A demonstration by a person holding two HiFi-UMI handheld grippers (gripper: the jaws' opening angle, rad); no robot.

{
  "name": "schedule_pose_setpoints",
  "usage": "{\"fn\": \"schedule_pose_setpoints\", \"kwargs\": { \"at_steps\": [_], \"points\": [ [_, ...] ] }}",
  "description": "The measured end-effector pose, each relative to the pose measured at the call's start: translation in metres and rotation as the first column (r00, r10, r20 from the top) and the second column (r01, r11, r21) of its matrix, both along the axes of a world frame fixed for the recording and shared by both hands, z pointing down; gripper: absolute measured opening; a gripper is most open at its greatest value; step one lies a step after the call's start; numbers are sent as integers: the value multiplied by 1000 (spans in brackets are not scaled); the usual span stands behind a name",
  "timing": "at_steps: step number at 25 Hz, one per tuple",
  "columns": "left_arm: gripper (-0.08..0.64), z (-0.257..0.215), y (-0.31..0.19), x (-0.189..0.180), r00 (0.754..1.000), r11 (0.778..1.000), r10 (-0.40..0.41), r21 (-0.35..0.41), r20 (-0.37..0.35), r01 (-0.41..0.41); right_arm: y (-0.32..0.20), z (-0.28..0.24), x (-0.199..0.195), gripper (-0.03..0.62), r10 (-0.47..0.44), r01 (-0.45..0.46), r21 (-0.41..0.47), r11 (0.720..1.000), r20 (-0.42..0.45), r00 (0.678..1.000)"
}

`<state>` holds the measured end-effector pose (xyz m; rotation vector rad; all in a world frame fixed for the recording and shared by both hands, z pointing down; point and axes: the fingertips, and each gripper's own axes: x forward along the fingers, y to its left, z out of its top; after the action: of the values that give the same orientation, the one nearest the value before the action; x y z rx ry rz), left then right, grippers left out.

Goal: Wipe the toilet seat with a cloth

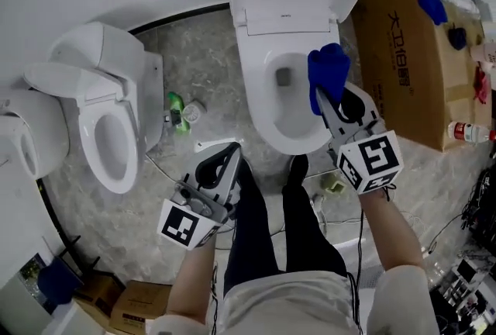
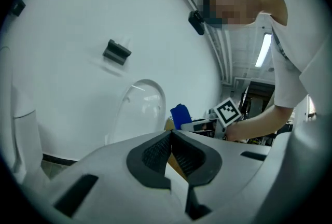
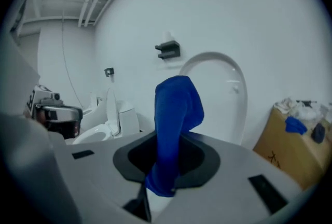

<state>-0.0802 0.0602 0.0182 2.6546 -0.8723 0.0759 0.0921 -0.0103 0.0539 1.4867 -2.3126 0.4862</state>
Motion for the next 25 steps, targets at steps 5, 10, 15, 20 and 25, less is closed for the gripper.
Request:
{"fn": "schedule_pose_setpoints", "kwargs": {
  "at_steps": [5,10,15,20,25],
  "points": [
    [9,-57,2,7,1000,998,-5,64,5,5,46,-81,2,80,-16,20,138,990,-33,999],
    [9,-125,-3,10,1000,989,-8,148,1,8,74,-155,7,80,17,-26,211,977,44,999],
    [9,-193,4,15,999,978,-33,205,-17,36,97,-212,11,78,40,-67,243,968,118,992],
    [9,-229,21,21,1000,979,0,203,-31,6,115,-272,11,78,41,-95,282,955,190,981],
    [9,-267,38,15,999,974,-4,226,-38,13,135,-320,4,78,7,-83,308,948,240,971]
  ]
}}
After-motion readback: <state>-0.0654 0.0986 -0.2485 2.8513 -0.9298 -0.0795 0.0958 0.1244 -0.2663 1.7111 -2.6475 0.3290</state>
